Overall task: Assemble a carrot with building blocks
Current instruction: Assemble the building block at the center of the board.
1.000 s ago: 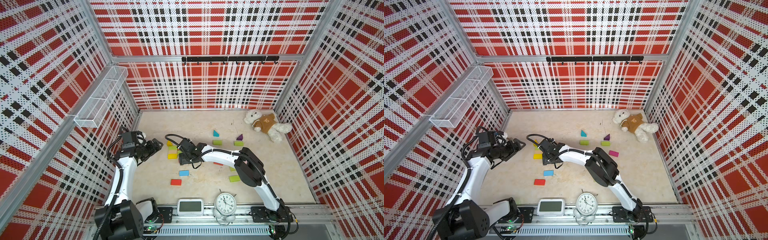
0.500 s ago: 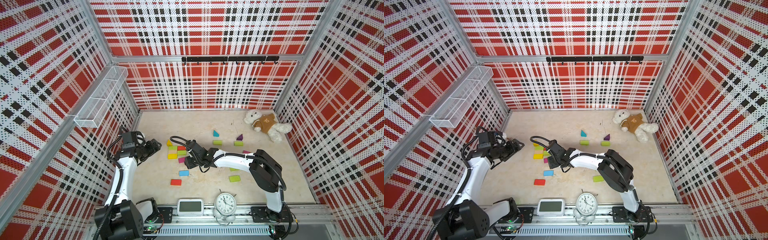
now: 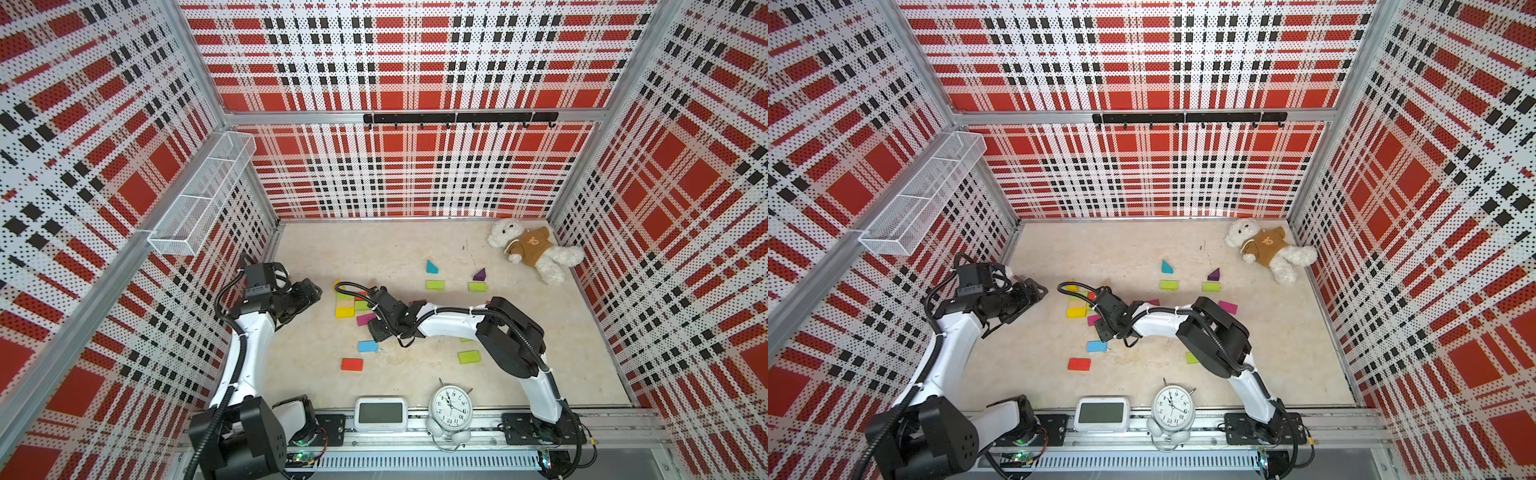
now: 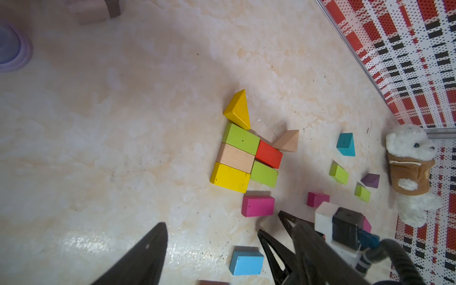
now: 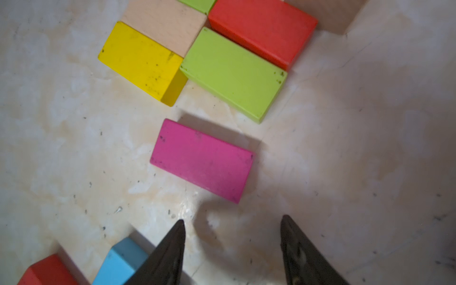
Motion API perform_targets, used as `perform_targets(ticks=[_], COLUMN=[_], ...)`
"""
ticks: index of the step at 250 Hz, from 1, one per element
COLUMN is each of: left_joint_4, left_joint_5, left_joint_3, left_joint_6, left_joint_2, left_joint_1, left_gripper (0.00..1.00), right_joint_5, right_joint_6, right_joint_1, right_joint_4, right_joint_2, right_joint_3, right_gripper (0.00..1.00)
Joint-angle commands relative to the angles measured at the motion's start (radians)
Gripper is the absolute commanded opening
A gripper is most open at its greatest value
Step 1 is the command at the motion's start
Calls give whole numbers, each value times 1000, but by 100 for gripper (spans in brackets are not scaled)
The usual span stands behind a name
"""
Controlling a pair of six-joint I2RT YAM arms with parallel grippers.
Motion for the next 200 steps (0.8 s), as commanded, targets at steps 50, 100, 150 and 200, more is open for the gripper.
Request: perform_targets(ticks=[50, 100, 150, 200], left_joint_4=[4, 3, 3, 3], left_joint_5=[-10, -4, 3, 11], left_joint_3=[1, 5, 7, 9], left_joint_6=[5, 8, 13, 16], left_joint_2=[11, 14, 18, 21], left_joint_1=[-2, -2, 0, 2], left_gripper=[83, 83, 82, 83], right_joint_5=[66, 63, 59, 48], right_joint_6=[-41, -38, -32, -28], right_joint_1=[-2, -2, -2, 0], right_joint_4=[-8, -20, -25, -26], right_joint_2=[66, 96, 113, 127], right_joint_3=[71, 112, 138, 164], right_gripper=[62, 61, 60, 60])
